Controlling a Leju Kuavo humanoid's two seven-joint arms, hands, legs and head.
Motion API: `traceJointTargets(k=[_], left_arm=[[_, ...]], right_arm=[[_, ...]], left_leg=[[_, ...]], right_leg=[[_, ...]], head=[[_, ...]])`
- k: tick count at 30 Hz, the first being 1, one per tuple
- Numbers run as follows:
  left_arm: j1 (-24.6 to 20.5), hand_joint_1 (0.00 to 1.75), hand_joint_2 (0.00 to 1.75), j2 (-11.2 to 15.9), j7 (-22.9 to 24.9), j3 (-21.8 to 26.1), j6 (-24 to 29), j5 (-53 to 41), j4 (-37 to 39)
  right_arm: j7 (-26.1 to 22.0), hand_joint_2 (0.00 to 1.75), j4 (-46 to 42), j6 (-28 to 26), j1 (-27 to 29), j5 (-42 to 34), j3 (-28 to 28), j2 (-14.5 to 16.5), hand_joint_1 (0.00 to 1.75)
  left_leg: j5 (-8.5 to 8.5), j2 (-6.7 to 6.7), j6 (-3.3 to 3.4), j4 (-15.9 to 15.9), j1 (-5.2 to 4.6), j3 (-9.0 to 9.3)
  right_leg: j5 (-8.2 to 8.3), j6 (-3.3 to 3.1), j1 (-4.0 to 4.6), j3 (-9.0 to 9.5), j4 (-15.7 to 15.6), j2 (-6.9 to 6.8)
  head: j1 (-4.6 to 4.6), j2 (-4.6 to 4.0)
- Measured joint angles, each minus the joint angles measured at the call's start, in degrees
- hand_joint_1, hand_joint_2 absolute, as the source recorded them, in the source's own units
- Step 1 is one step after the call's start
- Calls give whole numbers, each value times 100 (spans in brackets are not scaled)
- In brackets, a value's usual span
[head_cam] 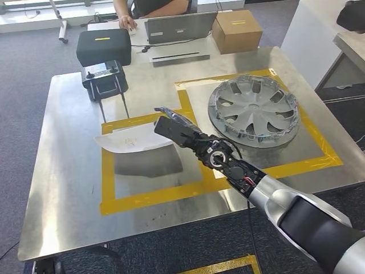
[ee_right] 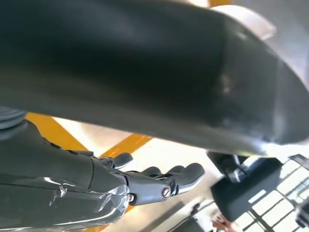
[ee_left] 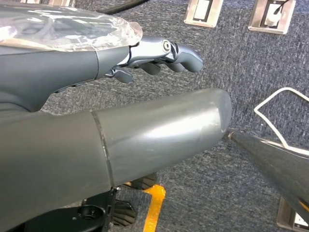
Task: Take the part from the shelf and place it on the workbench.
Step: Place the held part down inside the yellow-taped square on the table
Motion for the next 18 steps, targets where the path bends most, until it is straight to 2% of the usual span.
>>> traceJointTargets(k=[3,8,14,18], left_arm=[[3,0,0,4,10,0,9,15,0],[4,0,0,7,19,0,12,21,0],[4,0,0,8,49,0,54,11,0],[-2,0,0,4,113,0,60,-52,0]], right_arm=[[-163,0,-282,-78,49,-508,-113,-55,0],[-288,0,-651,-90,91,-916,-252,-125,0],[-814,0,-1339,6,284,-2597,-528,-212,0],[-922,0,-1890,3,552,-2922,-699,-296,0]], left_leg=[[0,0,0,0,0,1],[0,0,0,0,0,1],[0,0,0,0,0,1],[-1,0,-1,0,0,2]], right_leg=[[0,0,0,1,0,1],[0,0,0,1,0,0],[0,0,0,0,-1,0],[0,0,0,0,-2,0]], head=[[0,0],[0,0],[-1,0],[-1,0]])
